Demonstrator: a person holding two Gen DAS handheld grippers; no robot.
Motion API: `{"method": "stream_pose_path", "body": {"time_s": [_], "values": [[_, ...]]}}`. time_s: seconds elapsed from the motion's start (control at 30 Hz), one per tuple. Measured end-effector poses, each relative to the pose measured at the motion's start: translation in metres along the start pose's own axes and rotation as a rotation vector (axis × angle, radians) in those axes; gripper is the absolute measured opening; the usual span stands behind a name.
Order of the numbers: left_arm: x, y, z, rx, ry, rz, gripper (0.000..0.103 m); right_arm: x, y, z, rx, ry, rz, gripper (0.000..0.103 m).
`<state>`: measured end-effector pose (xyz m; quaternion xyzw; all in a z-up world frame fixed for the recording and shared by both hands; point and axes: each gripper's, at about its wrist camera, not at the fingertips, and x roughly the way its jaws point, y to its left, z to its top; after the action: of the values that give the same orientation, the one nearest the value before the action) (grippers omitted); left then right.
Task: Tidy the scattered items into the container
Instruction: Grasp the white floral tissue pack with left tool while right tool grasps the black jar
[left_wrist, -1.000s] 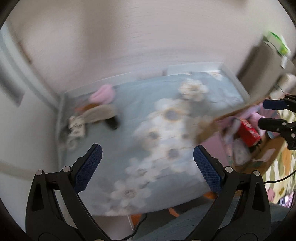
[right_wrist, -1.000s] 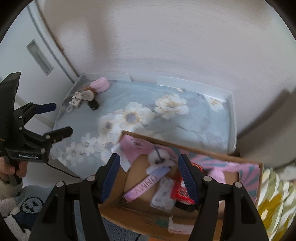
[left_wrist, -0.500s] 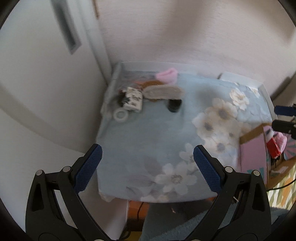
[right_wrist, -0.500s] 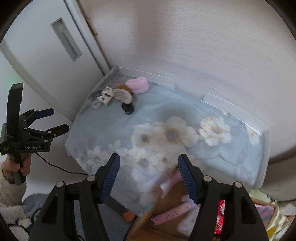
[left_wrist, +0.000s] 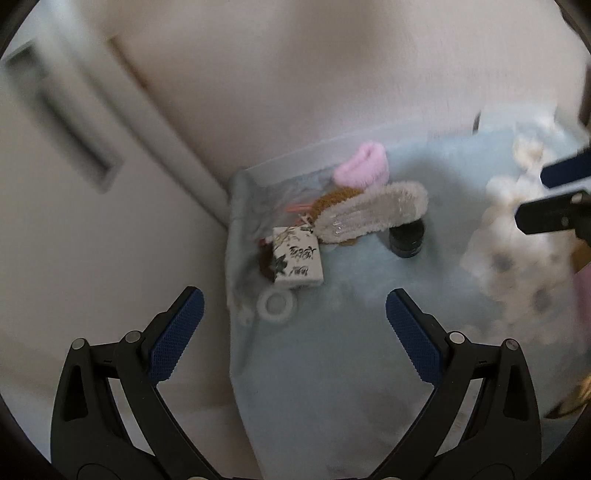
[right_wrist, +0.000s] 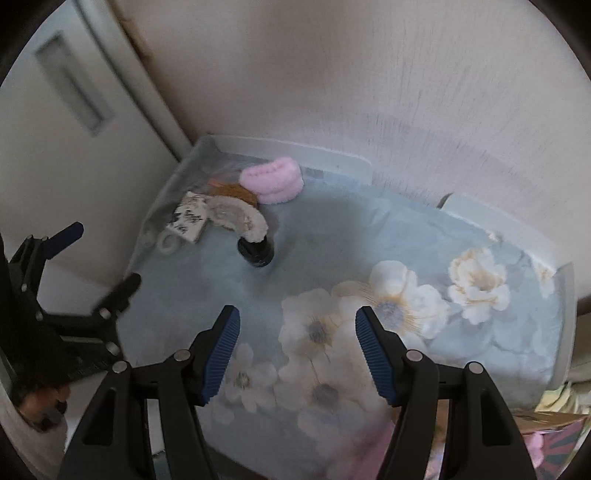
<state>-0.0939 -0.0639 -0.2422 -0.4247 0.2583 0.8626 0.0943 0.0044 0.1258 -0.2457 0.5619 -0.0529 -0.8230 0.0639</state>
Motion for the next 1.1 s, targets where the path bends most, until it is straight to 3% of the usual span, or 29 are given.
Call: {"method": "stream_pose_path", "body": {"time_s": [0.1,0.4,0.9,1.0,1.07,1.1], "values": [[0.030,-0.008,0.001,0.052,0.019,-0.009,0.099,0.021,0.005,0.006,0.018,0.016,0.012,0.061],[0.078,-0.002,0.007,0.051,0.045,-0.086,0.097,0.076,0.022,0.027,0.005,0.032,0.057,0.061],[0.112,0.014,0.013,-0.022,0.064,-0.162,0.077,0.112,0.029,0.040,0.011,0.049,0.107,0.061],[0.113,0.015,0.015,-0.030,0.061,-0.172,0.065,0.117,0.030,0.041,0.011,0.057,0.111,0.061],[0.114,0.017,0.015,-0.037,0.061,-0.166,0.048,0.121,0.030,0.040,0.019,0.062,0.118,0.061],[0.115,0.019,0.016,-0.046,0.062,-0.169,0.048,0.121,0.030,0.041,0.018,0.056,0.115,0.060]]}}
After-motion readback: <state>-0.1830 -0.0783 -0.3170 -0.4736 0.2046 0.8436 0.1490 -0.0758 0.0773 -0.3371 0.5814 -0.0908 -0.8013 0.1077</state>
